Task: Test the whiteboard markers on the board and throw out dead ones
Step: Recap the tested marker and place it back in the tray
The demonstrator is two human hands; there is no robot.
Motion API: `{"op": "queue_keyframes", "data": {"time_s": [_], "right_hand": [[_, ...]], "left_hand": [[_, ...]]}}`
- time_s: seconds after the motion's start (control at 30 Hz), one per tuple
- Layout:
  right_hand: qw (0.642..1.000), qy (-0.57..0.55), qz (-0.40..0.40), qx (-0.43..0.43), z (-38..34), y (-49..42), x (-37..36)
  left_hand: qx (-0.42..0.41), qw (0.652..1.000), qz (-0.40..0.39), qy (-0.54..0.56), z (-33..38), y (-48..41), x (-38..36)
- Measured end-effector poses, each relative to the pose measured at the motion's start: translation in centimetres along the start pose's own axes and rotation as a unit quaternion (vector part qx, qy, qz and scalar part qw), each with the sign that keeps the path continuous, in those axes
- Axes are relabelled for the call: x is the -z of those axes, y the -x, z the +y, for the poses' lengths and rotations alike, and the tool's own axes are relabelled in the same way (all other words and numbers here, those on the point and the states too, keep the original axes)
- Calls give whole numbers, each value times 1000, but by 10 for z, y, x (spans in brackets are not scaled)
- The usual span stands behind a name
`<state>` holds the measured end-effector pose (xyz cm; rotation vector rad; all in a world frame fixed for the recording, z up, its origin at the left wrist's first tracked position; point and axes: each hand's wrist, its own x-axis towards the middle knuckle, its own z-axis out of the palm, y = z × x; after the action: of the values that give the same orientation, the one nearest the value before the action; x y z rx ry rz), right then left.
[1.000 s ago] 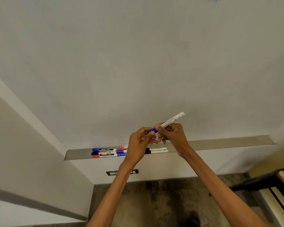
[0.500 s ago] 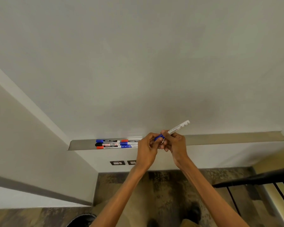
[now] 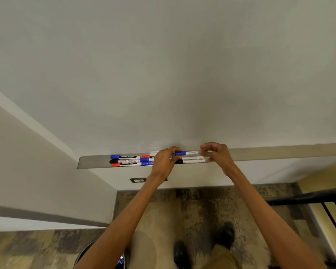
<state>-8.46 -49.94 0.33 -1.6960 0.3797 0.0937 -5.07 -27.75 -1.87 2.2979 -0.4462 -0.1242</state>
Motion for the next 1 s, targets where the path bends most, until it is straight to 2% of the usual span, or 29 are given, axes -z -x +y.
{"op": "queue_keyframes", "data": {"time_s": [0.13, 0.27, 0.5, 0.73, 1.0], "right_hand": [[981, 156, -32, 114, 22, -20, 0], [963, 224, -64, 137, 45, -34, -4], [941, 299, 2, 158, 77, -57, -14], [918, 359, 21, 167, 92, -65, -36], [892, 410, 16, 190, 98, -65, -42]], "left_hand": [[38, 999, 11, -7, -8, -7, -16], [50, 998, 31, -24, -16, -11, -29], [112, 992, 27, -54, -41, -12, -44], [89, 979, -52, -175, -66, 3, -52], [112, 975, -95, -167, -69, 11, -66]]}}
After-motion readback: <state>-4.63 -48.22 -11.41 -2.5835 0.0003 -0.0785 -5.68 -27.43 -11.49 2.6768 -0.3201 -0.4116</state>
